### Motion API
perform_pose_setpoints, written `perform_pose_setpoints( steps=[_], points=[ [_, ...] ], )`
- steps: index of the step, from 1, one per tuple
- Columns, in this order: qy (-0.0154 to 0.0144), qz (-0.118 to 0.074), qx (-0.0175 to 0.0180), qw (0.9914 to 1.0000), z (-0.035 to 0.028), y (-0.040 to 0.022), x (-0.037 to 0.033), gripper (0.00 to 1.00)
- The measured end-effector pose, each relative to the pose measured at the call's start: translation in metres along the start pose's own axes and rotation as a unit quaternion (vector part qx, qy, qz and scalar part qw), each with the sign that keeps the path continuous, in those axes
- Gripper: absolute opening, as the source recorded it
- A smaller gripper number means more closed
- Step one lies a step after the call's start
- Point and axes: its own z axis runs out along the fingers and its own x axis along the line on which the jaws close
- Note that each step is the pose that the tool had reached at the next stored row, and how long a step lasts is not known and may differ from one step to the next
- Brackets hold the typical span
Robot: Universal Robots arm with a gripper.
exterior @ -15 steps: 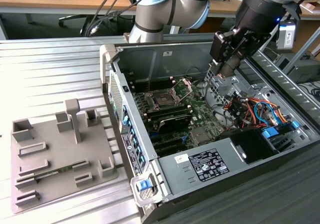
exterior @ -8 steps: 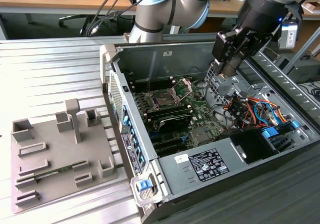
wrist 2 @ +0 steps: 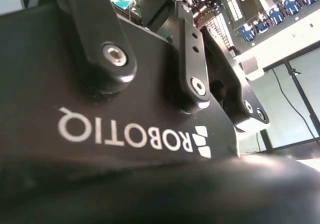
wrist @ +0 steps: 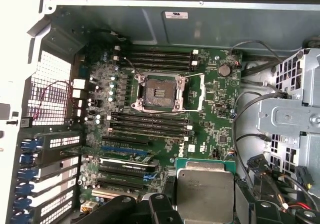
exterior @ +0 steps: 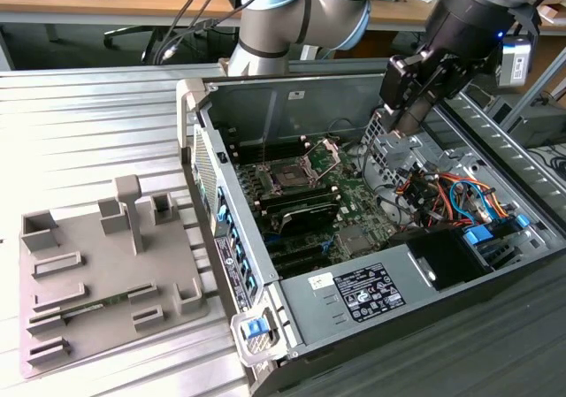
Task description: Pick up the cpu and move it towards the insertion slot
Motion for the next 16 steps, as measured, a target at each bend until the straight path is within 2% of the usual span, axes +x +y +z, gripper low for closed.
perform_pose_setpoints(
  steps=[16],
  points=[
    [0.0, 0.0, 0.0, 1.0, 0.0, -0.0014, -0.0147, 0.55]
  ],
)
